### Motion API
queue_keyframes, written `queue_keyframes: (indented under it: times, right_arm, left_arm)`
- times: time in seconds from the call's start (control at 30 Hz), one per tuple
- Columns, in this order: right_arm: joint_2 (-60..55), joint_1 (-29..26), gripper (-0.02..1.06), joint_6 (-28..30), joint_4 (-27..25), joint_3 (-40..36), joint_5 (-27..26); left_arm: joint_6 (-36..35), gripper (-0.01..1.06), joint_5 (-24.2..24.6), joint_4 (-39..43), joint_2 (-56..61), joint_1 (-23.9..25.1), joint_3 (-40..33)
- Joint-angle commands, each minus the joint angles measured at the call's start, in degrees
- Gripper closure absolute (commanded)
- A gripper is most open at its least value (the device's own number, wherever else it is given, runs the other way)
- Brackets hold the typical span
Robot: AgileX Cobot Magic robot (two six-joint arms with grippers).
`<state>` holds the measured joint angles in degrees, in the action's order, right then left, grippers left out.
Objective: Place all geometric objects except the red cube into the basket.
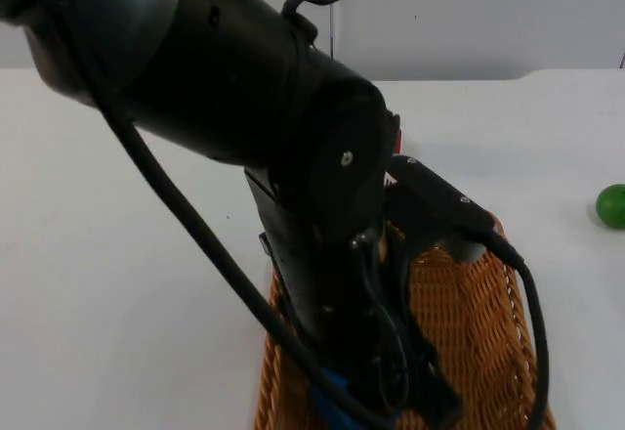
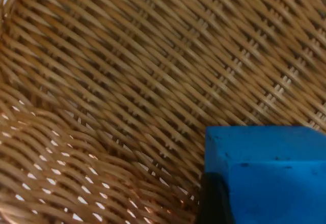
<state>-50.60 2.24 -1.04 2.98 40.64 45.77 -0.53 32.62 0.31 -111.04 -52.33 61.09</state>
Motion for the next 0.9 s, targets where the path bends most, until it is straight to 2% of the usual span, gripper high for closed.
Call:
queue_keyframes:
  times: [0.0,0.07,0.1,0.13,0.23,0.27,0.6,0.87]
  right_arm:
    - [-0.05,-0.34,0.0,0.46,-0.32,0.3,-0.04]
    - [-0.05,-0.34,0.0,0.46,-0.32,0.3,-0.19]
    - [-0.05,-0.34,0.0,0.46,-0.32,0.3,-0.19]
    - [-0.05,-0.34,0.0,0.46,-0.32,0.3,-0.19]
    - [-0.05,-0.34,0.0,0.46,-0.32,0.3,-0.19]
    - [-0.05,-0.34,0.0,0.46,-0.32,0.3,-0.19]
    - [-0.05,-0.34,0.0,0.46,-0.32,0.3,-0.19]
    - [-0.05,-0.34,0.0,0.46,-0.32,0.3,-0.09]
  left_arm:
    - [0.02,0.97,-0.06,-1.66,-0.36,-0.25,-0.35]
    - [0.17,0.77,0.04,-2.34,-0.26,-0.25,-0.35]
    - [0.17,0.77,0.04,-2.34,-0.26,-0.25,-0.35]
    - [0.53,0.65,0.04,-3.0,-0.02,-0.25,-0.35]
    - [0.53,0.13,2.0,-3.89,0.52,-0.25,0.27]
    - [0.53,0.0,2.86,-3.89,0.91,-0.25,0.38]
    - [1.91,0.0,7.13,-3.65,8.93,-0.25,1.95]
    - [1.55,0.0,11.45,1.2,13.99,0.81,1.95]
